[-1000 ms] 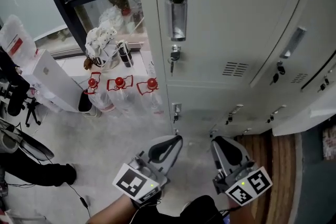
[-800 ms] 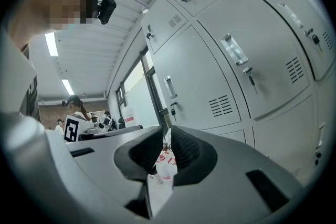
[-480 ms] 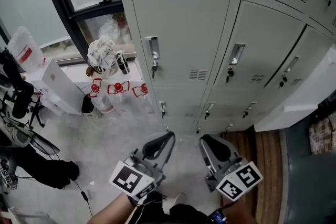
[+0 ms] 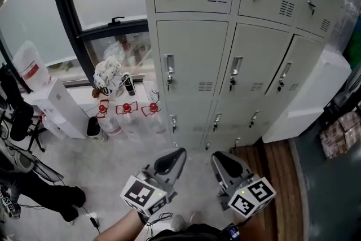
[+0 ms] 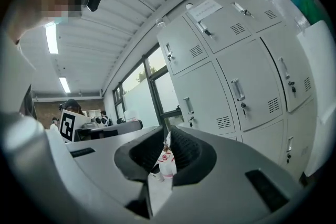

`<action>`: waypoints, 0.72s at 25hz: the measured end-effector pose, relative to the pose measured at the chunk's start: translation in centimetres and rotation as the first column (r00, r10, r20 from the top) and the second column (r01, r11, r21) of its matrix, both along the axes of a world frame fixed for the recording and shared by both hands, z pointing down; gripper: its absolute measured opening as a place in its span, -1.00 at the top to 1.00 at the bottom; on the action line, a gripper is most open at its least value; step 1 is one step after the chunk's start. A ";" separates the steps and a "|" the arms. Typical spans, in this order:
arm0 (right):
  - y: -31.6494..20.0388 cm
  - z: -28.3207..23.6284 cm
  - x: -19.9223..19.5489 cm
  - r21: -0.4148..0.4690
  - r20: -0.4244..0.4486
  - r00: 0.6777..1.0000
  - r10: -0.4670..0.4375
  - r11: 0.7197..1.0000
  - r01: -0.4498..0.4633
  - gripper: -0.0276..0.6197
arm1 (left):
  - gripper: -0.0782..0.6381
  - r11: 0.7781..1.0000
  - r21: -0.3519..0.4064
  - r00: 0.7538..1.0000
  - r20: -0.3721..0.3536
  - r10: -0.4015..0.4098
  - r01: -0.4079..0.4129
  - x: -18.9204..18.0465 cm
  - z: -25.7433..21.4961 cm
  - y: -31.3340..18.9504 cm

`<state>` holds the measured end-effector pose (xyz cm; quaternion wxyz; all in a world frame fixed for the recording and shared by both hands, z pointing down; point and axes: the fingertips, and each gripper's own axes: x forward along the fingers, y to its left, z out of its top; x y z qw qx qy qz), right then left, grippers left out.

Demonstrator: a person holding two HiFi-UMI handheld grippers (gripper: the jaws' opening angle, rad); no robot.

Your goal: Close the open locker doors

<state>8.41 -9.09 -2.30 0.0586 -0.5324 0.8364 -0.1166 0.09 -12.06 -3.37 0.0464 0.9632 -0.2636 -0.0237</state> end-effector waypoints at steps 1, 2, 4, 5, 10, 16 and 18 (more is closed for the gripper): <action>0.8 -0.3 -0.4 0.001 0.001 1.000 0.011 1.000 -0.011 0.78 | 0.76 1.000 0.004 1.000 0.000 0.004 -0.004 -0.6 -0.3 0.6; 1.4 -0.6 -0.7 0.003 0.003 1.000 0.022 1.000 -0.022 0.79 | 0.76 1.000 0.008 1.000 0.002 0.008 -0.008 -1.1 -0.7 1.2; 2.5 -1.2 -1.0 0.008 0.004 0.999 0.040 0.999 -0.040 0.80 | 0.76 1.000 0.023 1.000 0.004 0.016 -0.016 -1.6 -1.5 2.1; 2.9 -1.6 -1.1 0.012 0.000 0.999 0.046 0.999 -0.046 0.80 | 0.76 0.999 0.033 1.000 0.004 0.019 -0.019 -1.7 -1.9 2.6; 4.9 -3.7 -1.4 0.053 -0.033 0.999 0.040 0.998 -0.038 0.81 | 0.76 0.998 0.062 1.000 -0.006 0.023 -0.022 -1.6 -3.3 4.8; 6.3 -4.7 0.7 0.078 -0.069 0.998 -0.013 0.997 0.019 0.84 | 0.76 0.997 0.074 1.000 -0.021 0.003 -0.002 0.9 -4.0 6.8; 6.5 -4.6 1.8 0.074 -0.071 0.997 -0.031 0.997 0.036 0.85 | 0.76 0.997 0.073 1.000 -0.023 -0.010 0.011 2.1 -4.0 7.1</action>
